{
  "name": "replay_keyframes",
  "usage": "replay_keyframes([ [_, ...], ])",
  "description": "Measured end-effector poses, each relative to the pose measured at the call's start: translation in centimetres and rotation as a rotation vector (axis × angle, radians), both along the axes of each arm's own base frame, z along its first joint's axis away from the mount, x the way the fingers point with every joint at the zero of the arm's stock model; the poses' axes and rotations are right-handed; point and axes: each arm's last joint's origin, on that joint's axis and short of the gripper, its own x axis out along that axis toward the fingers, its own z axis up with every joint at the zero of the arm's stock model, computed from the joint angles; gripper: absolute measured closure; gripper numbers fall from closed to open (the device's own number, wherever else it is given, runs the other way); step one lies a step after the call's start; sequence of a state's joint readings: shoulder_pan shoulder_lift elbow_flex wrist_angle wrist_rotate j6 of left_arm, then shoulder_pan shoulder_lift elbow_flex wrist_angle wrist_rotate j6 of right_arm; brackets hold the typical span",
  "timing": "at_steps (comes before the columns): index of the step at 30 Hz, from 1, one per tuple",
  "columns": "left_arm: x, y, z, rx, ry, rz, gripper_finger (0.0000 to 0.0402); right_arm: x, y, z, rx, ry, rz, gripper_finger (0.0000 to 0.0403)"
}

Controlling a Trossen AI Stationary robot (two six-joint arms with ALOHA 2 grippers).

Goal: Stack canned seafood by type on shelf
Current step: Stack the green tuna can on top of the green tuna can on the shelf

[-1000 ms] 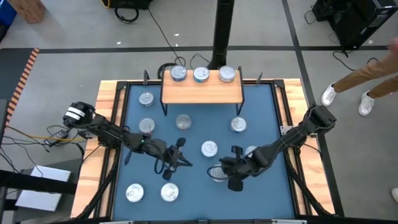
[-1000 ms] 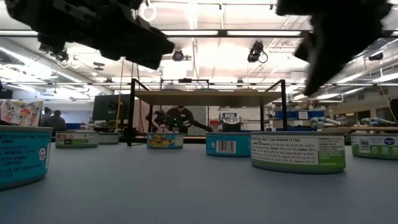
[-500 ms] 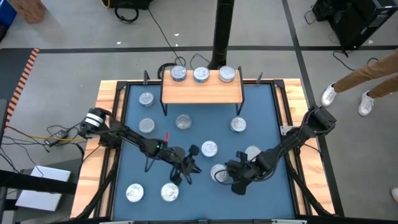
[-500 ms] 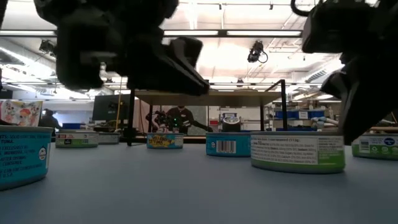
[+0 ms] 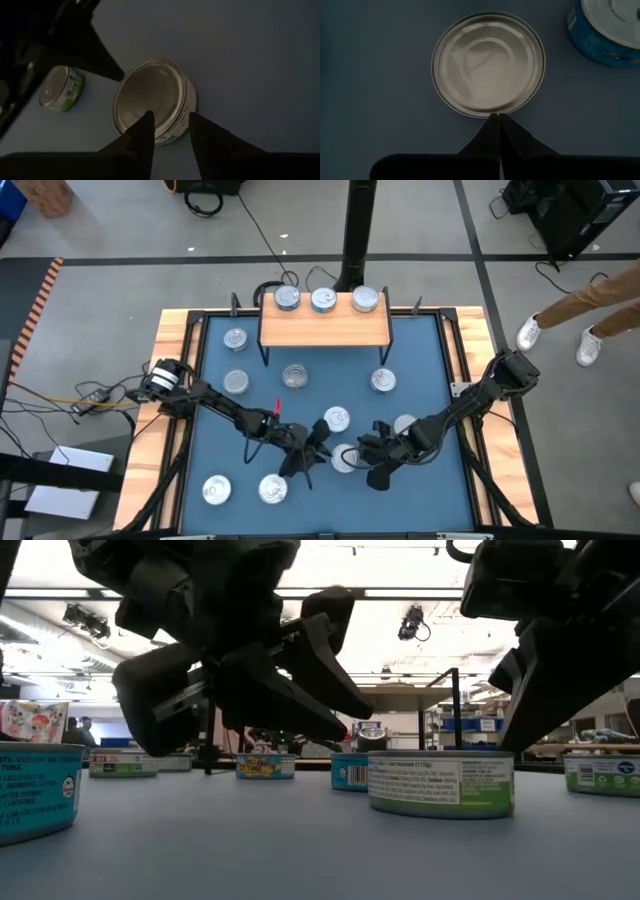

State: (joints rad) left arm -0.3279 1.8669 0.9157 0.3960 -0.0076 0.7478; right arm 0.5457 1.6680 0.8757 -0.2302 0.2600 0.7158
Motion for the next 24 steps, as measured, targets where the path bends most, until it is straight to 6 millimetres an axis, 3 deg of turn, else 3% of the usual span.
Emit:
replay_keyframes([
  [7,-0.1,-0.3,-0.2,0.172,-0.041,-0.037,0.0275,0.5,-0.1,0.2,0.02,-0.033,0.024,0.0399],
  [19,0.0,-0.3,-0.2,0.238,-0.026,-0.052,0.0275,1.1,-0.8,0.8,0.02,-0.035,0.078,0.0398],
  [24,0.2,-0.3,0.1,0.235,-0.036,-0.046,0.0275,0.4,0.1,1.5,0.036,0.031,0.108,0.0398],
])
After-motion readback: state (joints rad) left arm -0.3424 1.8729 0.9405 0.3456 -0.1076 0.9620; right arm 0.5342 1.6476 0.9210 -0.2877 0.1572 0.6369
